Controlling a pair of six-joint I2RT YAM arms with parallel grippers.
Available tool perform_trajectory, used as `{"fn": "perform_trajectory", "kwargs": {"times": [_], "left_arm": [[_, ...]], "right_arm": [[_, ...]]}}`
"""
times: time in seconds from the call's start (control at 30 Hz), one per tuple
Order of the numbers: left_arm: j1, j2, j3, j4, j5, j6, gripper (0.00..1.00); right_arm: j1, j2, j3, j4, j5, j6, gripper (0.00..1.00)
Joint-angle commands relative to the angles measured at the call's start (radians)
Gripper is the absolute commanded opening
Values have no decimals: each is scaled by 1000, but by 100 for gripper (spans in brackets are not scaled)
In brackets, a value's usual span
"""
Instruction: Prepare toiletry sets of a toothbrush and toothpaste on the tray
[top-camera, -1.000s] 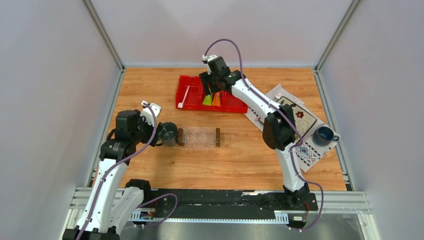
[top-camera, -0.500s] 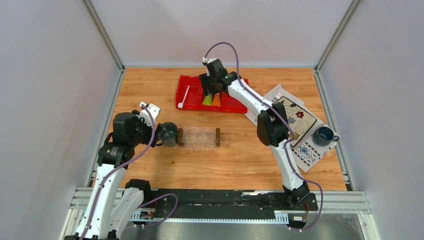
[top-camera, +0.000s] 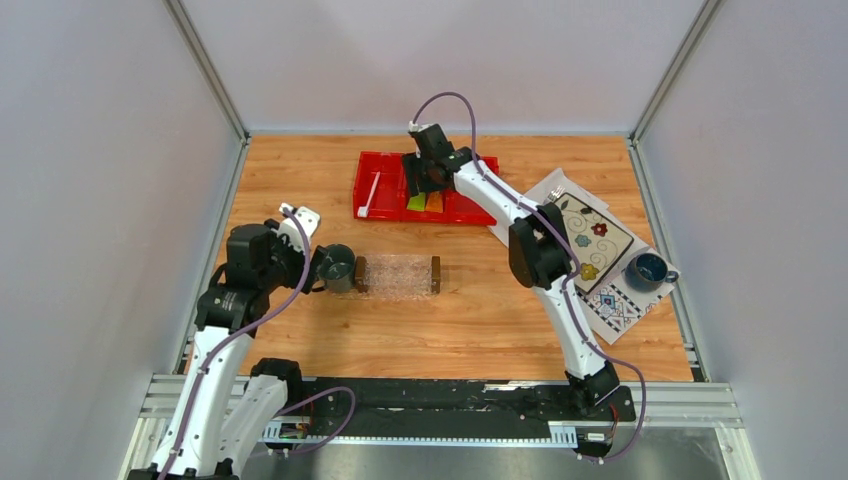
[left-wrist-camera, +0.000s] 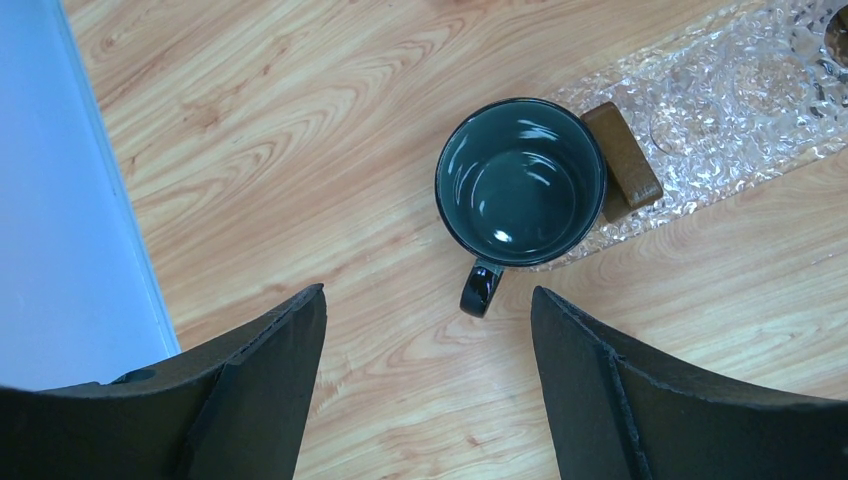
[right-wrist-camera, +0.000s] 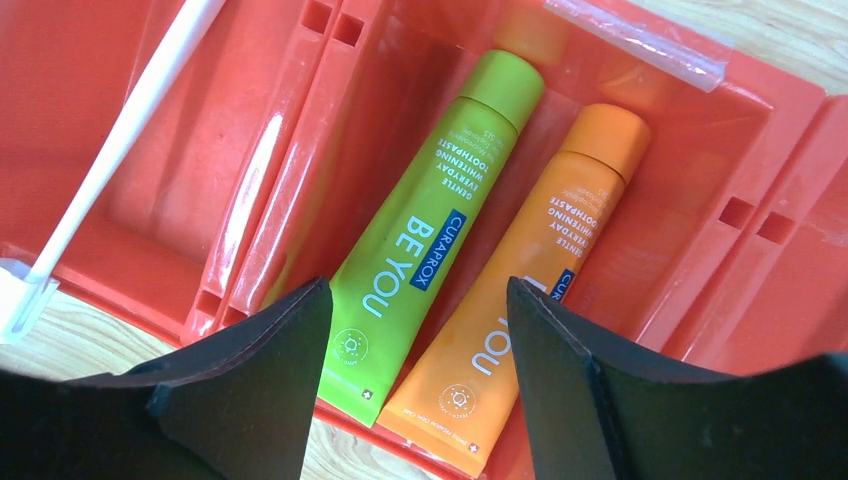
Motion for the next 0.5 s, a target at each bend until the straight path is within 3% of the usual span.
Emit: {"fn": "perform_trajectory", "kwargs": {"times": [0.0,0.47], "left_arm": [[4,7,-2,51,4,-8,82],[4,43,-16,77,4,-3,82]], "right_arm": [[0,25,55,5,1,21,69],[0,74,95,-54,91,-16,68]]}}
